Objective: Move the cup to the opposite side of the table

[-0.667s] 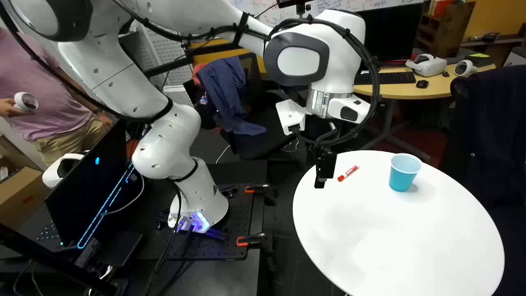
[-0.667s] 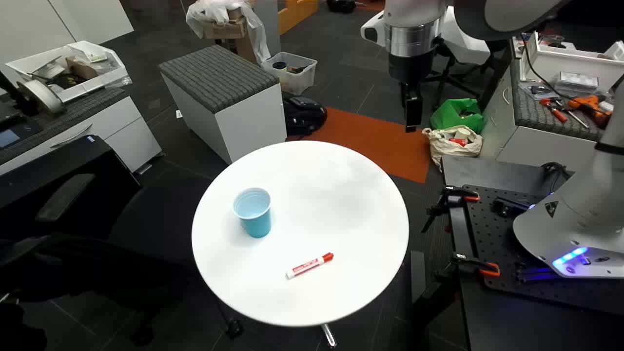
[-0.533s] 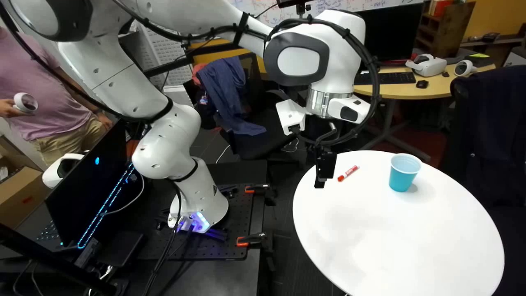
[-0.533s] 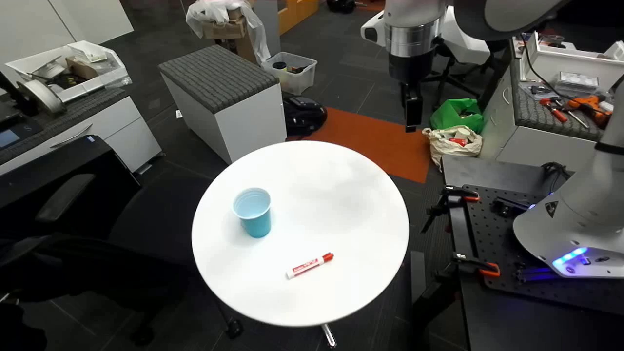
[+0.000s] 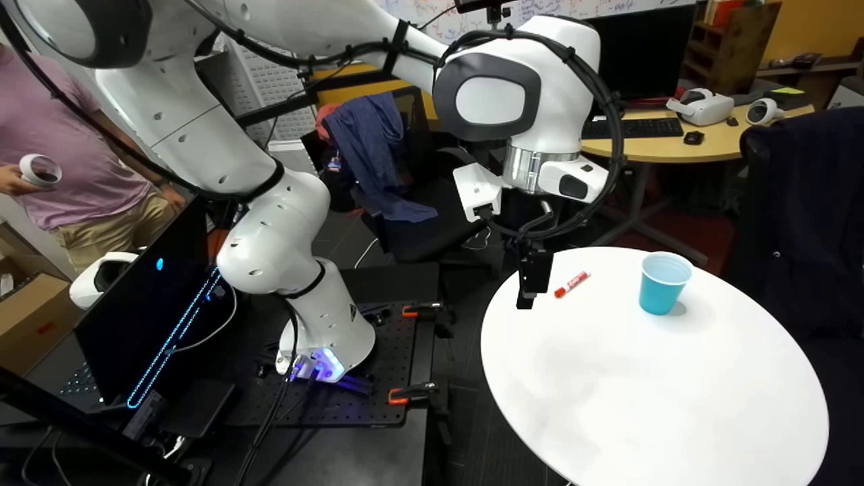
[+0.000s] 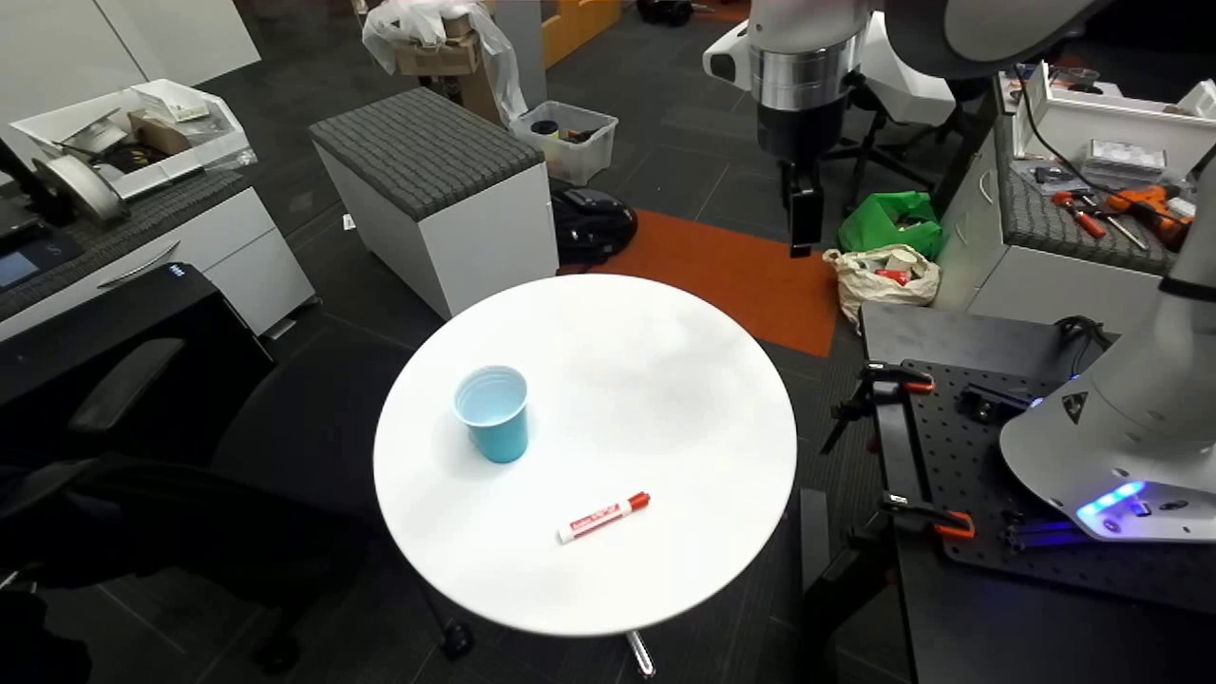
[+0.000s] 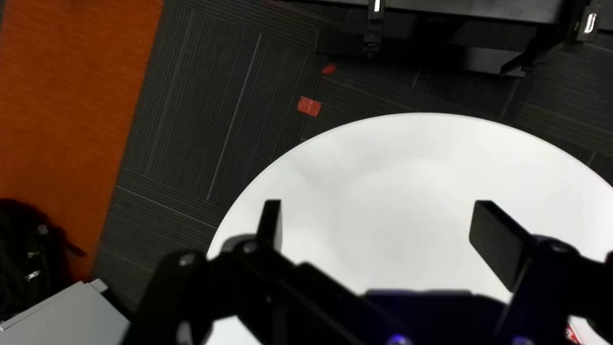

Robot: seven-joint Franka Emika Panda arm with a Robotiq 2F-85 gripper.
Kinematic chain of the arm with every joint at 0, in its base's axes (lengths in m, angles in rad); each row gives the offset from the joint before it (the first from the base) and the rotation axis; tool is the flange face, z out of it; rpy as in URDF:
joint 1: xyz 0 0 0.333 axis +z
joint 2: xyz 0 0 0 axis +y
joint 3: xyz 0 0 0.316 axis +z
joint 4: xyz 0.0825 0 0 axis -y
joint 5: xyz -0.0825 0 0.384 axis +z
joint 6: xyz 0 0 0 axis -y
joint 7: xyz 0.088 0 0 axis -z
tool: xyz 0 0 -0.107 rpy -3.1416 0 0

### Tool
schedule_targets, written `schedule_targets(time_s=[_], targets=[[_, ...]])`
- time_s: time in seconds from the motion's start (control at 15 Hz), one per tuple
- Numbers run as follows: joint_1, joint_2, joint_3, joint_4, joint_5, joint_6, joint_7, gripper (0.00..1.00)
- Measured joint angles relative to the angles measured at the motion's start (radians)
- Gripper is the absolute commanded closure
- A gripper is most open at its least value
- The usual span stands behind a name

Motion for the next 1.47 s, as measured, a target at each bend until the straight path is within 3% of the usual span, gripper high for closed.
schedule_targets(time_s=[0.4,1.07,1.47], targets=[[0.004,0.000,0.000,0.001,-0.010,0.015,0.000,0.00],[0.036,0.006,0.022,0.052,-0.039,0.252,0.001,0.00],[0.077,0.102,0.021,0.158,0.113,0.353,-0.033,0.00]])
